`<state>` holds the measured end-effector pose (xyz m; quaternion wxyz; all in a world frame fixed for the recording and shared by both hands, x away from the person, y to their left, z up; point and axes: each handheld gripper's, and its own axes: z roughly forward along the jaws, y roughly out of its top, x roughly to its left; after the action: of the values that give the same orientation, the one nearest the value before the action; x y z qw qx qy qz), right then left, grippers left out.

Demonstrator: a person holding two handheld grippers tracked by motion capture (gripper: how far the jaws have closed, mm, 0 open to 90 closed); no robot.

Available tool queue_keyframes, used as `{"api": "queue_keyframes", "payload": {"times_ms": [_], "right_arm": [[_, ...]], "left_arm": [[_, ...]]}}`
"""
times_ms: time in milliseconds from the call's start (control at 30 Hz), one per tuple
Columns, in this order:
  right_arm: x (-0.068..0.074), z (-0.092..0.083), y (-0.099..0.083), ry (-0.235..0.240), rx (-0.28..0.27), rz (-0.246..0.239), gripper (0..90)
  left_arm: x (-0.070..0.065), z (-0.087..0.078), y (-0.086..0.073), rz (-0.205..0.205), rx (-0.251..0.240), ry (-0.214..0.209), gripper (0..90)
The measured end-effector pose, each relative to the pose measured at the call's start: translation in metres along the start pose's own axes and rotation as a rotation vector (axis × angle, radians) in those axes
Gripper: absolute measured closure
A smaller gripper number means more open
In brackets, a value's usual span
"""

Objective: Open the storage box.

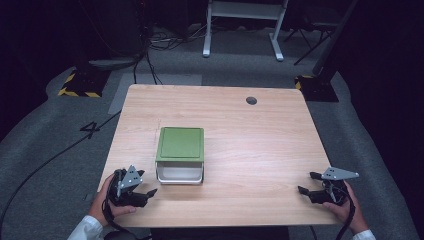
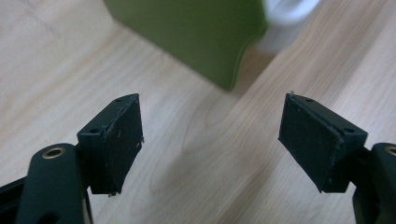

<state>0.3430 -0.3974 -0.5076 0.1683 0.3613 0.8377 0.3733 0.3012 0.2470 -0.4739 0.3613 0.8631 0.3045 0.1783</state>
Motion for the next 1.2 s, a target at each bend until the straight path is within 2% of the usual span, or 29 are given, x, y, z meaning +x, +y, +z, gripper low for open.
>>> {"api": "queue_keyframes", "payload": {"times_ms": [167, 200, 233, 267, 300, 400, 533, 633, 733, 800, 967, 1100, 1200], "right_arm": [[0.0, 0.0, 0.0, -0.001, 0.0, 0.0, 18.0], [0.0, 0.0, 0.0, -0.001, 0.0, 0.0, 18.0], [0.0, 0.0, 0.0, -0.001, 0.0, 0.001, 18.0], [0.0, 0.0, 0.0, -0.001, 0.0, 0.001, 18.0], [0.0, 0.0, 0.0, -0.001, 0.0, 0.001, 18.0], [0.0, 0.0, 0.0, -0.001, 0.0, 0.001, 18.0], [0.0, 0.0, 0.0, -0.001, 0.0, 0.001, 18.0], [0.0, 0.0, 0.0, -0.001, 0.0, 0.001, 18.0], [0.0, 0.0, 0.0, -0.001, 0.0, 0.001, 18.0], [0.0, 0.0, 0.0, -0.001, 0.0, 0.001, 18.0], [0.0, 0.0, 0.0, -0.001, 0.0, 0.001, 18.0], [0.0, 0.0, 0.0, -0.001, 0.0, 0.001, 18.0], [0.0, 0.0, 0.0, -0.001, 0.0, 0.001, 18.0]], "left_arm": [[-0.016, -0.014, 0.021, 0.045, -0.096, -0.04, 22.8], [-0.016, -0.014, 0.021, 0.045, -0.096, -0.04, 22.9], [-0.022, -0.014, 0.028, 0.074, -0.101, -0.052, 22.9], [-0.025, -0.013, 0.032, 0.085, -0.101, -0.043, 21.5], [-0.025, -0.013, 0.032, 0.085, -0.101, -0.043, 18.2], [-0.03, -0.016, 0.038, 0.091, -0.114, -0.015, 23.2], [-0.028, -0.025, 0.039, 0.087, -0.139, -0.007, 24.1], [-0.028, -0.035, 0.041, 0.085, -0.168, -0.021, 26.0], [-0.035, -0.039, 0.043, 0.128, -0.149, -0.032, 28.2], [-0.038, -0.041, 0.044, 0.141, -0.159, -0.046, 30.8], [-0.048, -0.03, 0.05, 0.155, -0.15, -0.118, 31.5], [-0.051, -0.008, 0.055, 0.18, -0.092, -0.14, 31.0], [-0.048, 0.006, 0.056, 0.168, -0.069, -0.15, 35.5]]}}
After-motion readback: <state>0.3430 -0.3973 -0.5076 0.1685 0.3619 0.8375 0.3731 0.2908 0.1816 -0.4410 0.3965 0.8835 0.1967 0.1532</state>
